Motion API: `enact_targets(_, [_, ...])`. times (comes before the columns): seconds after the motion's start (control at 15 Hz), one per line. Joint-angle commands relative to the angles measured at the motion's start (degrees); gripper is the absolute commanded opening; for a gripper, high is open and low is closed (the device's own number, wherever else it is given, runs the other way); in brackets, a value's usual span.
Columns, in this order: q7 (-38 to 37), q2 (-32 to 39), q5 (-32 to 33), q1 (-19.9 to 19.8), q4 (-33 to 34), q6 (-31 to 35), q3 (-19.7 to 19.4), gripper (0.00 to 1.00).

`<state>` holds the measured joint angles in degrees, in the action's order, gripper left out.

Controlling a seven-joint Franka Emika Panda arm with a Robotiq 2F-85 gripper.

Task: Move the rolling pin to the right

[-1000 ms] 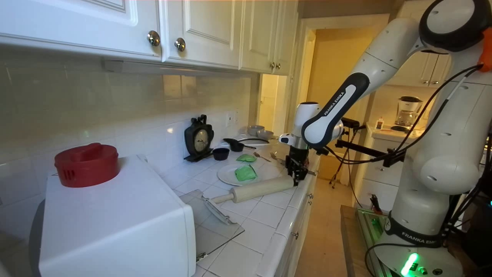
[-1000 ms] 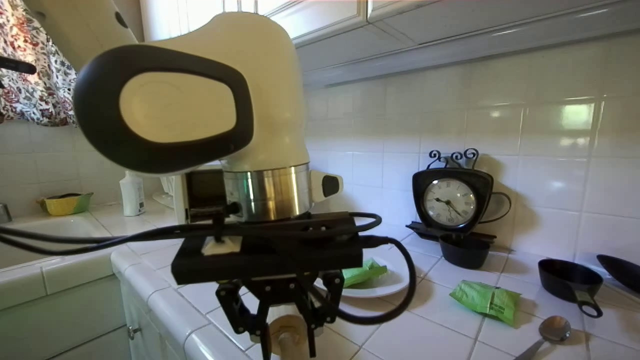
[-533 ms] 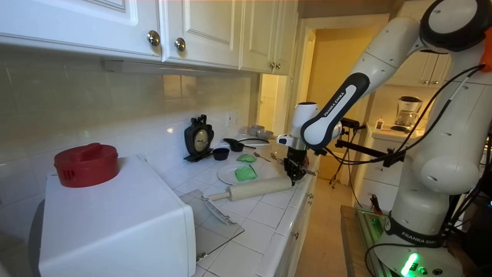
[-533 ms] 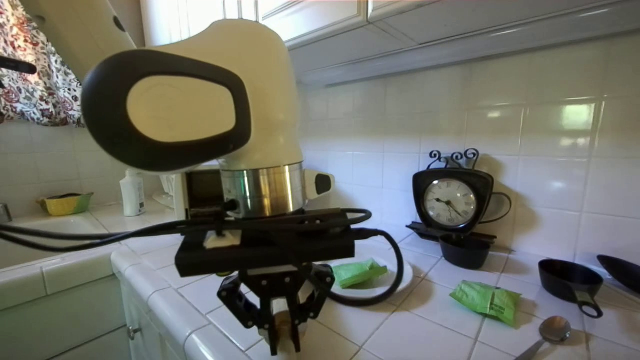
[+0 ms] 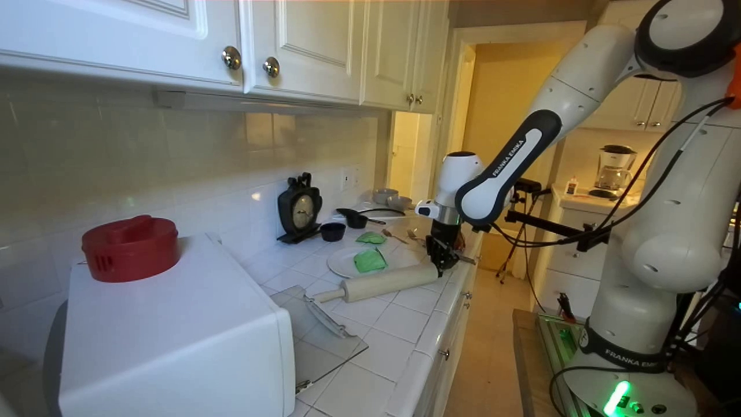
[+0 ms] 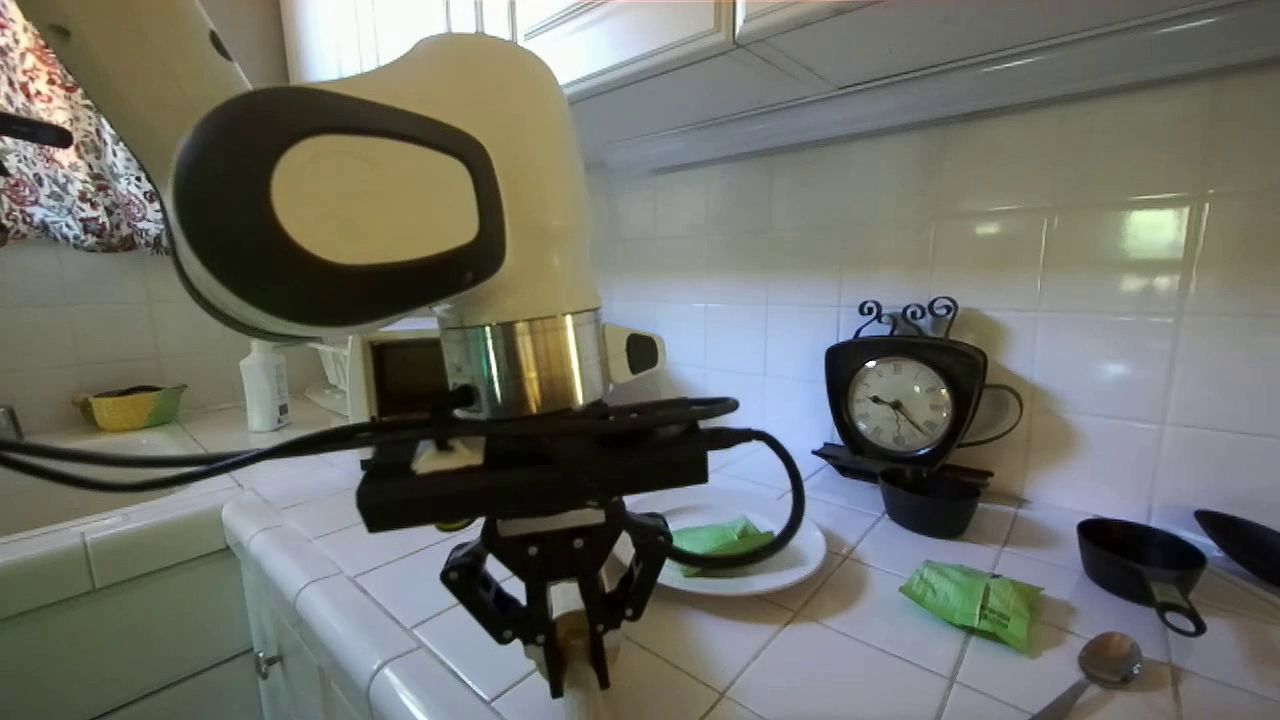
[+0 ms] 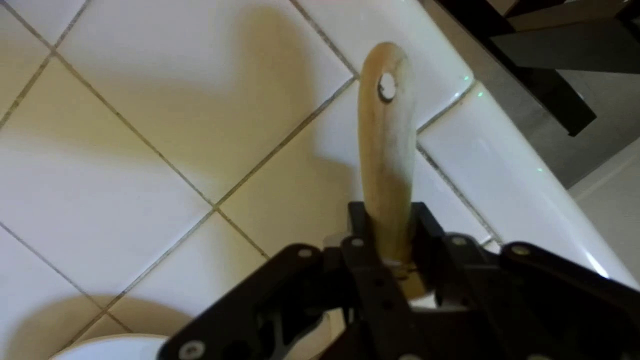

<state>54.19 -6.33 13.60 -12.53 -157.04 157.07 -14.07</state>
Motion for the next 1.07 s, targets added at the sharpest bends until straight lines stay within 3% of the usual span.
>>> enact_targets(0.0, [-7.4, -4.3, 7.6, -1.5, -0.8, -0.2, 1.2, 0.06])
enact_targets(1.0, [-26.3, -10.1, 22.7, -4.8, -0.4, 2.9, 3.2, 0.06])
